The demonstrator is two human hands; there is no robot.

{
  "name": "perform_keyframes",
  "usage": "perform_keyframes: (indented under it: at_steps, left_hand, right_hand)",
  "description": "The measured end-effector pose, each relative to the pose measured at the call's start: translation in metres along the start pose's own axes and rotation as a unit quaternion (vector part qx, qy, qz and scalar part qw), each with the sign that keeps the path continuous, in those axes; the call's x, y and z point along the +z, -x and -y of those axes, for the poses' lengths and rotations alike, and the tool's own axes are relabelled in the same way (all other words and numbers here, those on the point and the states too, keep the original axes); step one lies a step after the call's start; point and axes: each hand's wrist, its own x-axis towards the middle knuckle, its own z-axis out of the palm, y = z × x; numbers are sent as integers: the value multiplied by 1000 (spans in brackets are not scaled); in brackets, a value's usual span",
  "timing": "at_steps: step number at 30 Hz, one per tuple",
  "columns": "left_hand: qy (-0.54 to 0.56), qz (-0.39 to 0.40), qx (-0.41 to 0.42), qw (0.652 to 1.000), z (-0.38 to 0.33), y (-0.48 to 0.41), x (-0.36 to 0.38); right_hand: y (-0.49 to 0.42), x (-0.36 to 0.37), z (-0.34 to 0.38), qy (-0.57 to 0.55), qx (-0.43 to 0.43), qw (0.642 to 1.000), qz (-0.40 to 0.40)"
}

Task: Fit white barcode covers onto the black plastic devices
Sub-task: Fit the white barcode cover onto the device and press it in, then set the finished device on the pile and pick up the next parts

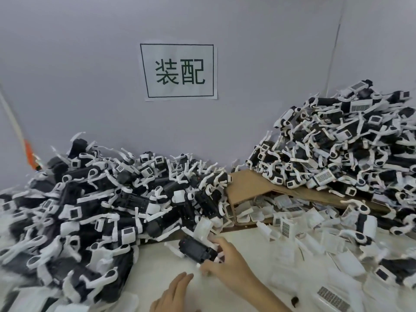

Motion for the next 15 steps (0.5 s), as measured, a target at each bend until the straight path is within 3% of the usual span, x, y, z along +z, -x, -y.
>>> perform_keyframes:
  at_steps: [2, 3, 6, 15]
  left_hand:
    - [-88, 25, 33, 995, 10, 23, 6]
    - [-79, -18, 34, 996, 12, 23, 20]
    - [-182, -97, 11, 978, 15, 24, 47]
    - [-232, -192, 8, 953, 15, 34, 57]
  right_hand:
    - [13, -6, -2, -13, 19, 1000, 7]
    - [20, -8, -3, -22, 25, 999, 9]
    - [42, -8, -7, -69, 12, 998, 3]
    - [62, 0, -16, -48, -78, 989, -115]
